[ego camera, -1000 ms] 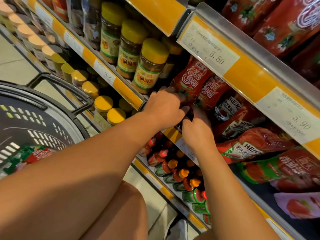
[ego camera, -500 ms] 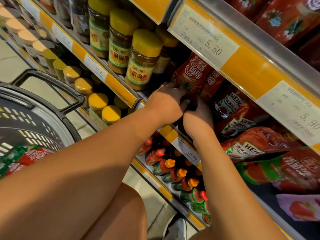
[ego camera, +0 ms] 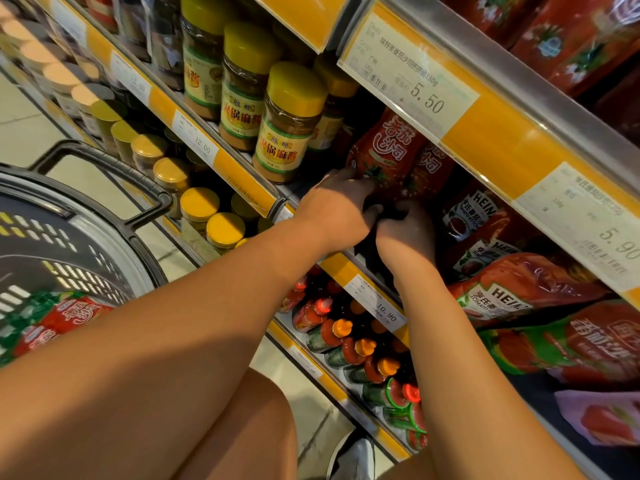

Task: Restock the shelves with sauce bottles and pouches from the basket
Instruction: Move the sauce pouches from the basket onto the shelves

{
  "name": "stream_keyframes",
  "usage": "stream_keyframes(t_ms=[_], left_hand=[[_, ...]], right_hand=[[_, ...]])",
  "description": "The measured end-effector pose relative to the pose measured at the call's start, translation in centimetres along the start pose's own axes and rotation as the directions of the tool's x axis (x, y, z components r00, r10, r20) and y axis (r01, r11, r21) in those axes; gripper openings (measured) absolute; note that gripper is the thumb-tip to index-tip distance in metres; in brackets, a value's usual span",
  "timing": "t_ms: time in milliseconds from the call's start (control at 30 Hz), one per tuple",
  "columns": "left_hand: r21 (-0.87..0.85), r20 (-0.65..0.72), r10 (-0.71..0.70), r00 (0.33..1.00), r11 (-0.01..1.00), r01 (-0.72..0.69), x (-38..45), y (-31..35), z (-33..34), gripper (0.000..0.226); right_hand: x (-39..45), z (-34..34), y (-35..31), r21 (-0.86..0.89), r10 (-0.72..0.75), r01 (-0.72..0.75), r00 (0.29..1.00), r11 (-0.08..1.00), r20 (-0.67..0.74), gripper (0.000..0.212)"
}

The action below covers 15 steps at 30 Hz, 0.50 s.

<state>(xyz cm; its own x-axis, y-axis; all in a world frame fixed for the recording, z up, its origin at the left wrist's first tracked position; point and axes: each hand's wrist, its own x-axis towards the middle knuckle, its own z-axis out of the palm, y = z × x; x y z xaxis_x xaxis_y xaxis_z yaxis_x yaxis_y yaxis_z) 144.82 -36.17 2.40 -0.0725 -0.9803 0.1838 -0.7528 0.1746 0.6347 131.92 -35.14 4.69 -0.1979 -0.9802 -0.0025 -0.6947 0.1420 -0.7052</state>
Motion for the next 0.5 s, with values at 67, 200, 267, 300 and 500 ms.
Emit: stream_keyframes(t_ms=[67,200,267,300,500], left_hand=[[0.003,-0.003,0.005,1.0,1.0,-0.005,0.0,0.1,0.0,0.041],[-0.006,-0.008,0.001,1.0,1.0,-0.002,-0.2,0.1,-0.1,0.04],[-0.015,-0.004,0.0,1.0,1.0,0.0,-0.3,0.2,-0.2,0.041],[-0.013,0.001,0.001,1.0,1.0,-0.001,-0.3,0.2,-0.2,0.042],[0.008,0.021,0.0,1.0,1.0,0.0,-0.2,0.2,-0.3,0.043]], right_hand=[[0.4,0.0,0.1,-0.023,0.004,-0.004,1.0,1.0,0.021,0.006],[1.3,-0.3,-0.2,-0.056,0.022,-0.019,0.998,0.998,0.064,0.026],[1.6,-0.5,-0.1,-0.065,0.025,-0.02,0.997,0.998,0.068,0.027],[1.7,-0.6,-0.1,-0.058,0.025,-0.021,0.997,0.998,0.073,0.027],[1.8,-0.9,-0.2,-0.066,0.029,-0.024,0.997,0.998,0.073,0.022]])
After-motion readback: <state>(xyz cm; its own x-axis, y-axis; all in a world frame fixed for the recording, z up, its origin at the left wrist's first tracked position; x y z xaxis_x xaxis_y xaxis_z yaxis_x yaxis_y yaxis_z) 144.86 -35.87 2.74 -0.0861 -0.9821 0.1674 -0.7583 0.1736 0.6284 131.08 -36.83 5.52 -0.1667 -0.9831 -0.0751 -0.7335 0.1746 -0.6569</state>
